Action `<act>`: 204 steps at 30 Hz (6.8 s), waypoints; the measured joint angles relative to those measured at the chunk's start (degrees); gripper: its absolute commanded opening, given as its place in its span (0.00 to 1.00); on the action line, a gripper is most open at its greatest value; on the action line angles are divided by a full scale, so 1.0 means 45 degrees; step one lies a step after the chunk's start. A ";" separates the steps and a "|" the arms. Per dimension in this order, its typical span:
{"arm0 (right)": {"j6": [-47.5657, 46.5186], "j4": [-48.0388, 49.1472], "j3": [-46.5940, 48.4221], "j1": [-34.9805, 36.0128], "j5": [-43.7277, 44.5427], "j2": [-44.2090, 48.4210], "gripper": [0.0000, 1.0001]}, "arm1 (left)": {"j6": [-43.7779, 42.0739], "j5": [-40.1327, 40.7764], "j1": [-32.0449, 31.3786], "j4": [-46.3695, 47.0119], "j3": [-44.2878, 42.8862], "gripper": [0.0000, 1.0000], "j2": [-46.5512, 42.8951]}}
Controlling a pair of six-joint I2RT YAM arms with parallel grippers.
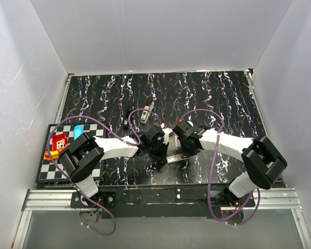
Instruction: Unload the staples from the stapler
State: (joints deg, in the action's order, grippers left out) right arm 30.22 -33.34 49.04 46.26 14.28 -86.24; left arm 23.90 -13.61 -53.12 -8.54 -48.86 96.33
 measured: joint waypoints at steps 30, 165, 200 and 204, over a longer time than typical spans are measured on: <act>-0.0112 -0.0364 0.0622 0.0869 0.0471 -0.0695 0.01 | -0.0121 -0.0233 0.0000 0.0131 0.0000 0.00 0.0073; 0.2030 0.1792 -0.0850 -0.0457 -0.3599 0.0029 0.01 | -0.0180 -0.0204 -0.0141 0.0189 -0.0005 0.00 0.0097; 0.0282 -0.0287 0.0112 -0.0457 0.0602 0.3473 0.63 | -0.1005 0.3230 -0.0165 -0.2662 -0.1069 0.70 -0.3944; -0.0291 -0.0908 0.0588 -0.0457 0.1273 0.3949 0.78 | -0.1467 0.4143 -0.0165 -0.3254 -0.1525 0.76 -0.4847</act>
State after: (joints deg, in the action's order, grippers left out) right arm 28.91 -37.43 51.68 44.21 20.01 -68.47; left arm 17.30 5.04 -53.87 -23.18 -55.72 74.52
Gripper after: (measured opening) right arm 0.688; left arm 0.714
